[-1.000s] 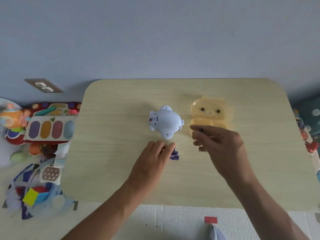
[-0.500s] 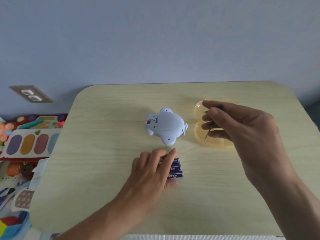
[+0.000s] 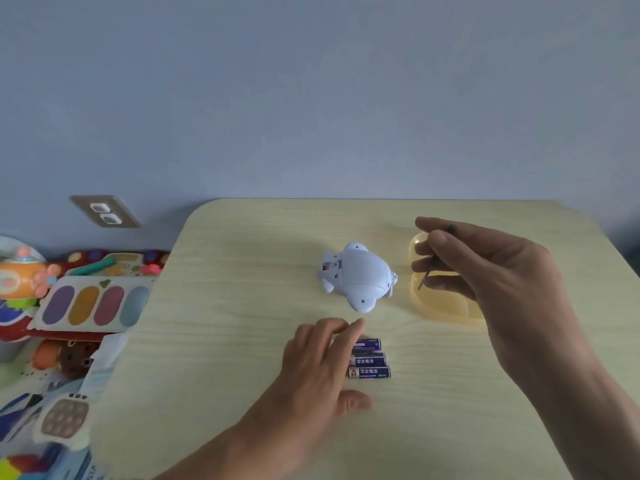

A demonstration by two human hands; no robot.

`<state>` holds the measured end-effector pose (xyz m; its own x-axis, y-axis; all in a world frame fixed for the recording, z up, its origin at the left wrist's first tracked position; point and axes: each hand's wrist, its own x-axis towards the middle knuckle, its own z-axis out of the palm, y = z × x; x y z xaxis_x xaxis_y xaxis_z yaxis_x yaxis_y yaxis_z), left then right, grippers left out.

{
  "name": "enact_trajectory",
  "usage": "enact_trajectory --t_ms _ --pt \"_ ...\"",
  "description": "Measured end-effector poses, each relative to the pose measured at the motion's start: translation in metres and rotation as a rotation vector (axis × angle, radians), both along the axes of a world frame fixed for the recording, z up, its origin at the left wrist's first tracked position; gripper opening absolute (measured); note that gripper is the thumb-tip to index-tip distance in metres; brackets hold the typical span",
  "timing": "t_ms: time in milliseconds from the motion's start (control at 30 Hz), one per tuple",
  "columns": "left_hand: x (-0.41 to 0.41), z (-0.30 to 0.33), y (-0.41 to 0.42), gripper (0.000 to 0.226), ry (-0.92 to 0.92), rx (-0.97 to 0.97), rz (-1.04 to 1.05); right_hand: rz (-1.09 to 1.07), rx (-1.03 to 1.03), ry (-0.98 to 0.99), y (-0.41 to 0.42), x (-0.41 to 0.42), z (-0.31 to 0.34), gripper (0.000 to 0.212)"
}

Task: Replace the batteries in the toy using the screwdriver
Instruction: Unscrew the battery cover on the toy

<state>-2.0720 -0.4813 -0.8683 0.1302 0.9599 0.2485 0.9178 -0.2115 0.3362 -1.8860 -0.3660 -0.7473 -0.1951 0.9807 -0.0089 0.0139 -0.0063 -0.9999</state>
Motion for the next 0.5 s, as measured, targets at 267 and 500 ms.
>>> enact_trajectory --t_ms 267,500 --pt "-0.028 0.040 0.013 0.055 -0.400 0.110 0.165 0.051 0.019 0.027 0.007 -0.016 -0.002 0.019" --pt "-0.024 0.054 0.069 0.083 -0.777 -0.131 0.233 0.089 0.112 0.027 0.027 -0.058 -0.008 0.021"
